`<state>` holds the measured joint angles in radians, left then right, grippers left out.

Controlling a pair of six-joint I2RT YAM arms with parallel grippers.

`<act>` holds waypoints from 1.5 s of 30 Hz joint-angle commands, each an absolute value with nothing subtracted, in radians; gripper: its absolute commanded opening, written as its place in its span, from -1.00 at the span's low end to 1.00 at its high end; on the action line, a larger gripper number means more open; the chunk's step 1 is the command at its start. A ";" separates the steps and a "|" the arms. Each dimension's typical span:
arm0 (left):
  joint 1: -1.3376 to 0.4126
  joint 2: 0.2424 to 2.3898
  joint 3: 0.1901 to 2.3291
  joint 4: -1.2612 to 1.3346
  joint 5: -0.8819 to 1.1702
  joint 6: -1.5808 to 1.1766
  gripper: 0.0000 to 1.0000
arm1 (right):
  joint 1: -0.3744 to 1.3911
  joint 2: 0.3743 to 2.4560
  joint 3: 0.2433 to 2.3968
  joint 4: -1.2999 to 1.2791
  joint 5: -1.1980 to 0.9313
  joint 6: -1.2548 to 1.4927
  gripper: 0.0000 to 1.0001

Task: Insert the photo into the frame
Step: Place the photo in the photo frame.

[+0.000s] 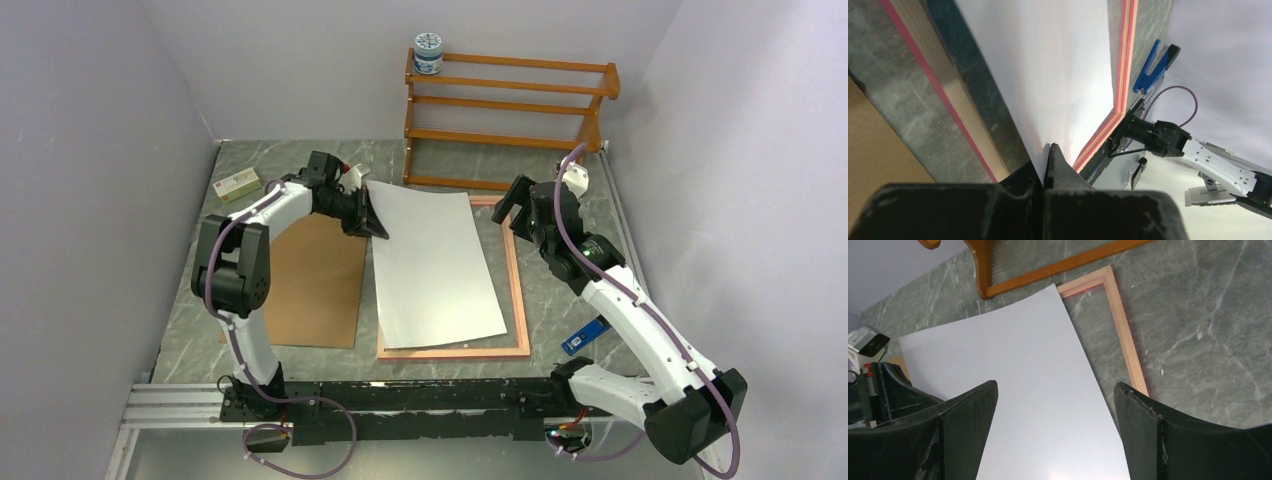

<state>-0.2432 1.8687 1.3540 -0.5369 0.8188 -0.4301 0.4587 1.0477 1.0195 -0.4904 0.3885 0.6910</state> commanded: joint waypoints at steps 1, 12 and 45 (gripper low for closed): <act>-0.263 1.910 1.409 -0.593 0.864 -0.350 -0.95 | 0.454 1.057 1.014 -0.491 0.414 0.682 0.78; -0.295 1.947 1.466 -0.654 0.891 -0.267 -0.95 | 0.455 1.065 1.010 -0.491 0.408 0.691 0.77; -0.386 2.051 1.517 -0.480 0.606 -0.602 0.04 | 0.453 1.041 0.983 -0.501 0.420 0.683 0.77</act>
<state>-0.3817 2.1246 1.5227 -0.4805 0.6952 -0.5903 0.4568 1.0657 0.9859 -0.5148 0.3923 0.6910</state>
